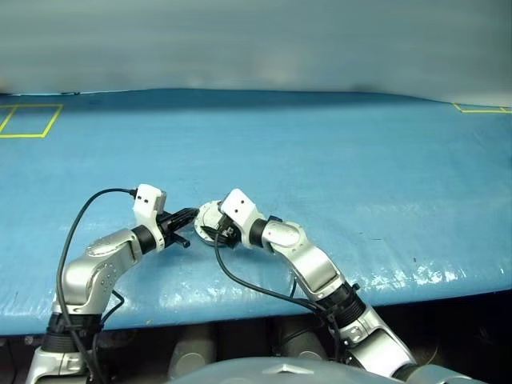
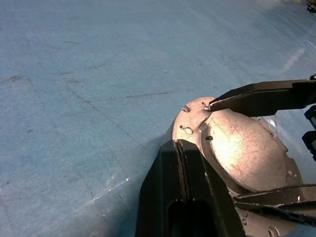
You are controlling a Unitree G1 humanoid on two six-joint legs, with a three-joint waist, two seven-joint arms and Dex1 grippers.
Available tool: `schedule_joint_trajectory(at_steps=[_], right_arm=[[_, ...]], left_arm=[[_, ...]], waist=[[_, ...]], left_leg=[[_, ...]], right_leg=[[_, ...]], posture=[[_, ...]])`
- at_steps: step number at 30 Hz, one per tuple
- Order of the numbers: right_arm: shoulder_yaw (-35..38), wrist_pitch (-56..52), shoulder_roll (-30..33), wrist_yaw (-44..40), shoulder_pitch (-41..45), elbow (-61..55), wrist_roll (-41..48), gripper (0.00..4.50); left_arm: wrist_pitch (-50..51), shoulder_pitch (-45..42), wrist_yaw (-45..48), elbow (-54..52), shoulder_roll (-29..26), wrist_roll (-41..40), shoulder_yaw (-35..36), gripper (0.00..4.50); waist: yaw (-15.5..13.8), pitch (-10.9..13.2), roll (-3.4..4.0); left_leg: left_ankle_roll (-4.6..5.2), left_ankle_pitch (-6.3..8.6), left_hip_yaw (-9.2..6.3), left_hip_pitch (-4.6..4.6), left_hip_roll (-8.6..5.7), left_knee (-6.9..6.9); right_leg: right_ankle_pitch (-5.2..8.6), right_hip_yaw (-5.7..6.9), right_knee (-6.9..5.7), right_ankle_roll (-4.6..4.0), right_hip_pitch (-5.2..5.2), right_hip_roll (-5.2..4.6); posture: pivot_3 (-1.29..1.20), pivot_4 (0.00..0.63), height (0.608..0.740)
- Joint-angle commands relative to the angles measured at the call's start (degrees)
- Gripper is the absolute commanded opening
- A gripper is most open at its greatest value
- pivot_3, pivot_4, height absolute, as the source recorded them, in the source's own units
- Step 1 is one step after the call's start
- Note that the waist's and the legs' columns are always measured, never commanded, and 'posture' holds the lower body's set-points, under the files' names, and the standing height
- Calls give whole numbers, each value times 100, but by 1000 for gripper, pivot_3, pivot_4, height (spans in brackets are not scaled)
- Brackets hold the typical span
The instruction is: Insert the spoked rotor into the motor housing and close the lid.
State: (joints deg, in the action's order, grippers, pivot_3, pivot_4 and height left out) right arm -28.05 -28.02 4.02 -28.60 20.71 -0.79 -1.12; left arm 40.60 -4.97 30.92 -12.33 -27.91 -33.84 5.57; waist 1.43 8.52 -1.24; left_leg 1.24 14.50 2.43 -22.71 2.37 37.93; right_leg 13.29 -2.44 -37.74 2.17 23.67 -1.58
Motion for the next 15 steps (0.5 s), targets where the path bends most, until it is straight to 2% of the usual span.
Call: schedule_joint_trajectory(at_steps=[1, 8, 15], right_arm=[[-62, -150, 46, 10, -71, 183, -96, 3233], [-50, -171, 83, 14, -111, 135, -98, 3233], [-44, -181, 82, 14, -85, 141, -95, 3233]], left_arm=[[-165, -64, 39, -269, 60, 46, -19, 0], [-69, -79, 12, -209, 152, 43, 23, 0], [377, -94, 203, -20, 127, 78, -328, 0]], waist=[[17, 0, 0], [27, 1, 0], [17, 0, 0]], left_leg=[[0, 0, 1, 0, 0, -2], [0, 0, 0, -1, 1, -9], [0, 0, 0, 0, 0, -9]], right_leg=[[0, 0, 0, 0, 0, 0], [1, 0, 0, -2, 4, 4], [5, 0, 3, 6, 2, 3]], posture=[[0, 150, 740], [0, 150, 740], [0, 150, 740]])
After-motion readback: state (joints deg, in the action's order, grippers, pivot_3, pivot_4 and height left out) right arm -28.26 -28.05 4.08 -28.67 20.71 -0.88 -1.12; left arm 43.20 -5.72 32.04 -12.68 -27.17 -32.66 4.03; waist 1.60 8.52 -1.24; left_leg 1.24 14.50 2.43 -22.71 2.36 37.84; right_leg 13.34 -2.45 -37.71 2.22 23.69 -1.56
